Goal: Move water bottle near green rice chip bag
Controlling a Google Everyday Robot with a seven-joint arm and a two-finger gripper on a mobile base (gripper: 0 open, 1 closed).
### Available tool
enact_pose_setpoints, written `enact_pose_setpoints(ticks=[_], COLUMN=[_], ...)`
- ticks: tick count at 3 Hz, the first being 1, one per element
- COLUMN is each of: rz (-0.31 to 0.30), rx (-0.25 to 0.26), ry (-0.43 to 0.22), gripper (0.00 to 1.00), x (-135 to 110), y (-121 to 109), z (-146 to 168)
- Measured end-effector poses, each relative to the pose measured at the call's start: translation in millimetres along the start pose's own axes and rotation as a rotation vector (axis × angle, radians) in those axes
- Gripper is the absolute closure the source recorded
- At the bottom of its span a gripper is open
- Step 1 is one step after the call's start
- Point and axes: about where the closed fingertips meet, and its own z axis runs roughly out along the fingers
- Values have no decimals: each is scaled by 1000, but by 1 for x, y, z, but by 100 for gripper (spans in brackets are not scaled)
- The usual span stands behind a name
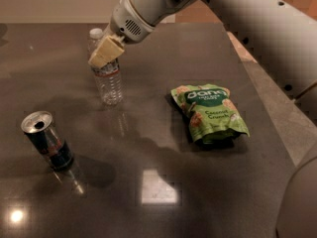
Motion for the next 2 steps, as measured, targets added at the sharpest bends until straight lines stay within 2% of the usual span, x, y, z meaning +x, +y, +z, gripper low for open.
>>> enact_pose_setpoints(ticks=[1, 2], rz=[27, 62], rx=[16, 31], ry=[9, 9], gripper=[100, 100], x=[20, 46], y=[-1, 2], z=[-32, -62])
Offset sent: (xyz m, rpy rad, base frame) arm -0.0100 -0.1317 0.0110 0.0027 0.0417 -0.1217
